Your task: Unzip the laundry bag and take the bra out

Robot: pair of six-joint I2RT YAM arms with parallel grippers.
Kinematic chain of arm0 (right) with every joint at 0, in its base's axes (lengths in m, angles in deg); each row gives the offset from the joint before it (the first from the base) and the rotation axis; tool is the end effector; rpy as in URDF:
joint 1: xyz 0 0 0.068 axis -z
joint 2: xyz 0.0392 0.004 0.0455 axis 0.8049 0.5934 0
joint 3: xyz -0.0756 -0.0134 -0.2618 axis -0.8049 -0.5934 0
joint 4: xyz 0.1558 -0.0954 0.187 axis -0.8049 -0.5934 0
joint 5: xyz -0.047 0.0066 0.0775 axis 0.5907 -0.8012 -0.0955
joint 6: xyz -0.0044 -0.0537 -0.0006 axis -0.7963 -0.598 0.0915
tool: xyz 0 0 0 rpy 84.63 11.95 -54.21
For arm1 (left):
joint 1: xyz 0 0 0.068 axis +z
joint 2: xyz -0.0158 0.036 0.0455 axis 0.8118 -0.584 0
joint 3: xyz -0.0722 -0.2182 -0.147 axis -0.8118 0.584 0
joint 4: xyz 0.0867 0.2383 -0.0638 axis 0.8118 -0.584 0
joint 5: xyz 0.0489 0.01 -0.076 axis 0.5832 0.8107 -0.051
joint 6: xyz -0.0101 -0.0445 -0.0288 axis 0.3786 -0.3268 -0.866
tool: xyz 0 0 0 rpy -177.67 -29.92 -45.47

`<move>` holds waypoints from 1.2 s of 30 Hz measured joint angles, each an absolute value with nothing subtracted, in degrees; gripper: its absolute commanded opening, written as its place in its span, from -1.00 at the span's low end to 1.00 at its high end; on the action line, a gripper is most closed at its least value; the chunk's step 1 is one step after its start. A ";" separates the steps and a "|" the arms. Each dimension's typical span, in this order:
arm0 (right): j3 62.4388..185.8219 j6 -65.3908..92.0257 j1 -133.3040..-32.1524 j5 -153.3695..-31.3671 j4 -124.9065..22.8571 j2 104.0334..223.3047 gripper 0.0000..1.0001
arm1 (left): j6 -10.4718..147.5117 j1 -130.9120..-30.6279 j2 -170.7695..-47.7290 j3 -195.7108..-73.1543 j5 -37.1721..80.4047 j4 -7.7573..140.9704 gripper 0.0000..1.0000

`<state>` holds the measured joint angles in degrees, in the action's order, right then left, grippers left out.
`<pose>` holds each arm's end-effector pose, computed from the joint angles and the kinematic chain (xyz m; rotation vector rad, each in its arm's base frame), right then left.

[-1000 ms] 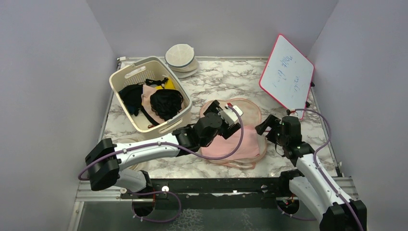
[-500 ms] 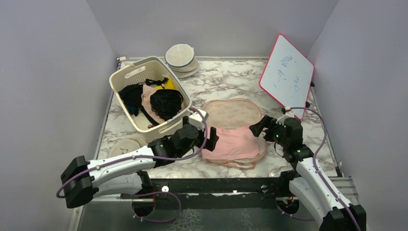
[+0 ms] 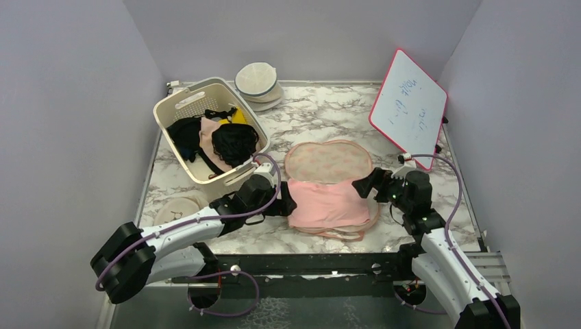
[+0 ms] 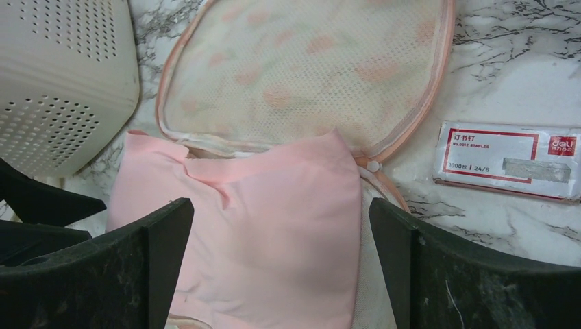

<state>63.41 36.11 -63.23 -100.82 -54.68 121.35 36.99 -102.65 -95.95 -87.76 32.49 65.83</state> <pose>0.1540 0.0361 0.1837 0.1899 2.1087 0.7058 0.1463 -0.1623 0.1856 0.0791 2.3153 -0.8217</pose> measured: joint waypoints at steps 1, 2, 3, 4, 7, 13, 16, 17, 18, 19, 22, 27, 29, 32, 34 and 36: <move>63.37 36.09 -63.23 -100.98 -54.61 121.20 0.95 | 36.64 -102.65 -96.15 -87.50 32.10 66.15 0.09; 63.33 36.06 -63.23 -101.17 -54.33 121.20 0.95 | 36.35 -102.65 -96.34 -87.50 31.92 66.46 -0.06; 63.33 36.04 -63.23 -101.28 -54.11 121.33 0.94 | 36.11 -102.65 -96.56 -87.52 31.77 67.05 -0.15; 63.33 36.00 -63.23 -101.44 -53.89 121.50 0.94 | 35.81 -102.65 -96.96 -87.58 31.68 67.64 -0.21; 63.33 35.93 -63.23 -101.90 -53.48 122.71 0.92 | 35.70 -103.42 -99.23 -88.37 32.05 68.34 -0.24; 63.33 35.76 -63.23 -102.33 -53.39 123.82 0.91 | 35.59 -106.45 -102.31 -90.12 34.41 68.78 -0.29; 63.33 35.74 -63.23 -102.44 -53.35 123.82 0.90 | 35.19 -106.54 -103.82 -90.29 35.27 69.04 -0.29; 63.33 35.74 -63.23 -102.44 -53.35 123.82 0.90 | 34.91 -106.54 -104.32 -90.29 35.55 69.15 -0.26; 63.33 35.74 -63.23 -102.44 -53.35 123.82 0.90 | 34.63 -106.54 -104.78 -90.29 35.75 69.23 -0.17; 63.33 35.74 -63.23 -102.44 -53.35 123.82 0.90 | 34.39 -106.54 -105.11 -90.29 35.90 69.26 -0.13; 63.33 35.74 -63.23 -102.49 -53.35 123.82 0.89 | 33.45 -106.80 -105.33 -90.21 36.45 69.54 -0.19; 63.33 35.74 -63.23 -102.66 -53.33 123.80 0.89 | 32.48 -106.89 -105.87 -89.46 36.64 72.10 -0.34; 63.33 35.74 -63.23 -102.68 -53.33 123.80 0.88 | 32.24 -106.89 -106.83 -89.46 36.62 73.23 -0.45; 63.33 35.74 -63.23 -102.81 -53.30 123.80 0.88 | 31.87 -106.89 -108.41 -89.46 36.62 74.70 -0.78; 63.33 35.74 -63.23 -102.90 -53.28 123.80 0.87 | 31.61 -106.89 -108.76 -89.46 36.58 75.29 -0.90; 63.33 35.74 -63.23 -103.03 -53.26 123.80 0.87 | 31.59 -106.91 -108.67 -89.49 36.58 75.70 -1.00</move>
<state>63.33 35.74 -63.23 -103.03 -53.26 123.80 31.59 -106.91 -108.67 -89.49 36.58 75.70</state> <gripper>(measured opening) 0.941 0.078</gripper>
